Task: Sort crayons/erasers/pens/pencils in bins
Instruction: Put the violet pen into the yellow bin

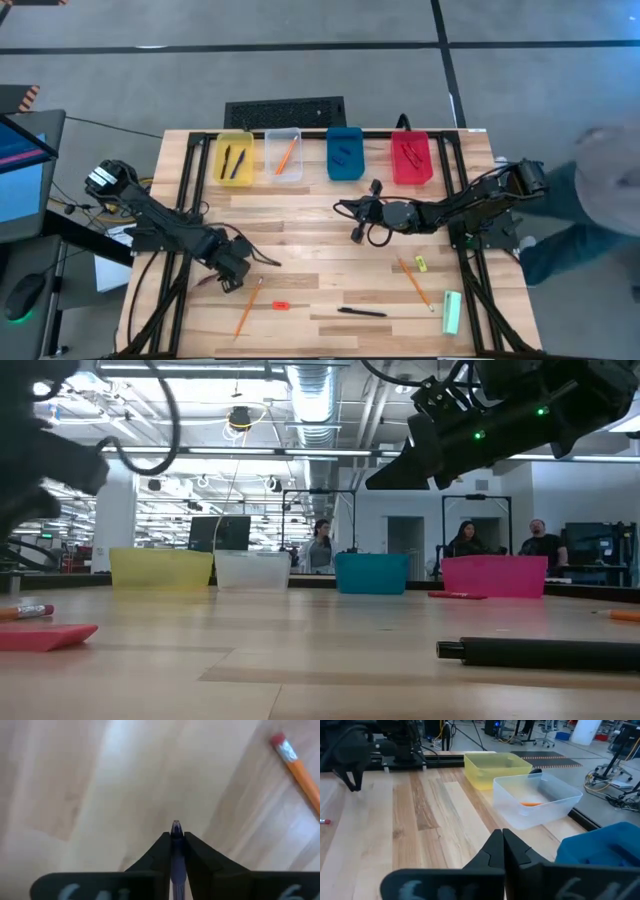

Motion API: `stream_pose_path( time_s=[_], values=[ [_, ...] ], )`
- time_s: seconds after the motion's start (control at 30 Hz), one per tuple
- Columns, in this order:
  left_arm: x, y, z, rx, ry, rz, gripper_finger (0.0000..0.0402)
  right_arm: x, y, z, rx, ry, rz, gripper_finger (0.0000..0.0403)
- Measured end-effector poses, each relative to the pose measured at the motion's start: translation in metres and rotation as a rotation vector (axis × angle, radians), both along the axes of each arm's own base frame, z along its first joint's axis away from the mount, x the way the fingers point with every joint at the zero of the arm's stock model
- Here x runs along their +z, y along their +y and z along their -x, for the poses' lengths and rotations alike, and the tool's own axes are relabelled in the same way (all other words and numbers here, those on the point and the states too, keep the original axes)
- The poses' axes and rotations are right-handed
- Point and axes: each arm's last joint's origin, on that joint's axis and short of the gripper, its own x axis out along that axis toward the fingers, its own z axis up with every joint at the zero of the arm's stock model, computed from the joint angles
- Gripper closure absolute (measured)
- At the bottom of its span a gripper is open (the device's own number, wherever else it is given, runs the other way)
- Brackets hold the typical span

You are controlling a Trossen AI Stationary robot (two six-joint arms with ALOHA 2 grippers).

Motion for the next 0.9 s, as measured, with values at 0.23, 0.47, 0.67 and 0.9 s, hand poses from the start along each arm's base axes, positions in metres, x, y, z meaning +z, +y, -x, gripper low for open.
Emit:
stream_pose_path(
  time_s=[0.23,0.47,0.67,0.9],
  values=[
    [0.021,0.023,-0.003,0.05,-0.136,-0.029,0.0384,0.0,0.0,0.0,0.0,0.005,0.001,0.0397],
    [0.049,0.05,-0.013,0.033,-0.435,-0.12,0.0383,0.0,0.0,0.0,0.0,0.006,0.001,0.0399],
    [0.072,0.08,-0.026,0.053,-0.671,-0.251,0.0384,0.0,0.0,0.0,0.0,0.006,0.001,0.0398],
    [0.09,0.135,-0.028,0.16,-0.682,-0.436,0.0384,-0.001,0.0,0.0,0.0,0.014,0.002,0.0397]
  ],
)
